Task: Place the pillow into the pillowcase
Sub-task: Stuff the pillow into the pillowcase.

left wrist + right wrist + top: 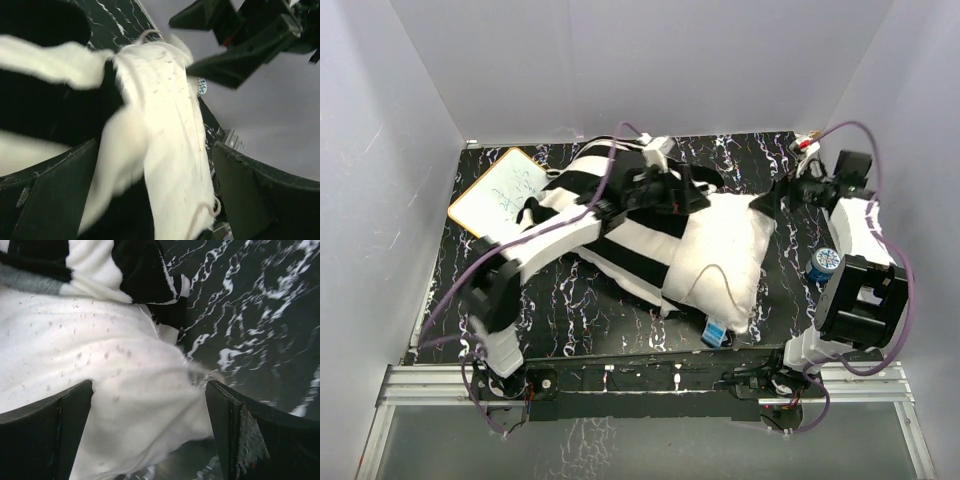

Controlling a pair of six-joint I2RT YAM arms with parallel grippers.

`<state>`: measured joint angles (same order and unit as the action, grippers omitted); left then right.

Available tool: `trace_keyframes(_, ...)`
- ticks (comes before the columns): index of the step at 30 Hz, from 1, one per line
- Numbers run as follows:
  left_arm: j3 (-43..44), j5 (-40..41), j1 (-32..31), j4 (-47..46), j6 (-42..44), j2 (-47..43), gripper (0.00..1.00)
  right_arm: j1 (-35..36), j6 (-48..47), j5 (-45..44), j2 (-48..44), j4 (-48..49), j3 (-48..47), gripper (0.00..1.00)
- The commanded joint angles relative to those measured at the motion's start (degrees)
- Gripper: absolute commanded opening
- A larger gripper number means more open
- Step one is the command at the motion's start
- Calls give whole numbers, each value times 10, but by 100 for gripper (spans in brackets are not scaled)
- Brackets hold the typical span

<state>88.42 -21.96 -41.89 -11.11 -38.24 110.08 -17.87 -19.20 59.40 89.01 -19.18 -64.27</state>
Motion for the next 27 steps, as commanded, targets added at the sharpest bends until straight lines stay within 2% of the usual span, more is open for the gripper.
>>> trace_keyframes(1, -155, 82, 22, 43, 104, -240, 97, -28, -445, 12, -27, -419, -143, 99)
trace_keyframes(5, -284, 45, 24, 65, 35, -357, 97, -30, -623, 22, -77, -533, -169, 99)
trace_keyframes(8, -375, 14, 13, 93, -46, -423, 88, -9, -753, 54, -153, -554, -108, 99)
trace_keyframes(11, -477, 63, -22, 106, -112, -491, 85, 88, -810, 5, -213, -544, -24, 99)
trace_keyframes(12, -513, 78, -37, 93, -135, -509, 85, 134, -812, -7, -223, -540, -3, 99)
trace_keyframes(14, -581, 105, -63, 42, -183, -522, 85, 171, -819, -12, -228, -539, 30, 100)
trace_keyframes(18, -659, 131, -103, -138, -220, -440, 90, 210, -820, -36, -213, -513, 72, 99)
trace_keyframes(22, -640, 150, -118, -244, -190, -312, 95, 234, -774, -81, -201, -427, 111, 99)
trace_keyframes(25, -630, 171, -118, -346, -193, -223, 95, 258, -725, -94, -194, -342, 141, 96)
trace_keyframes(27, -616, 198, -119, -372, -196, -183, 93, 277, -695, -99, -187, -307, 156, 92)
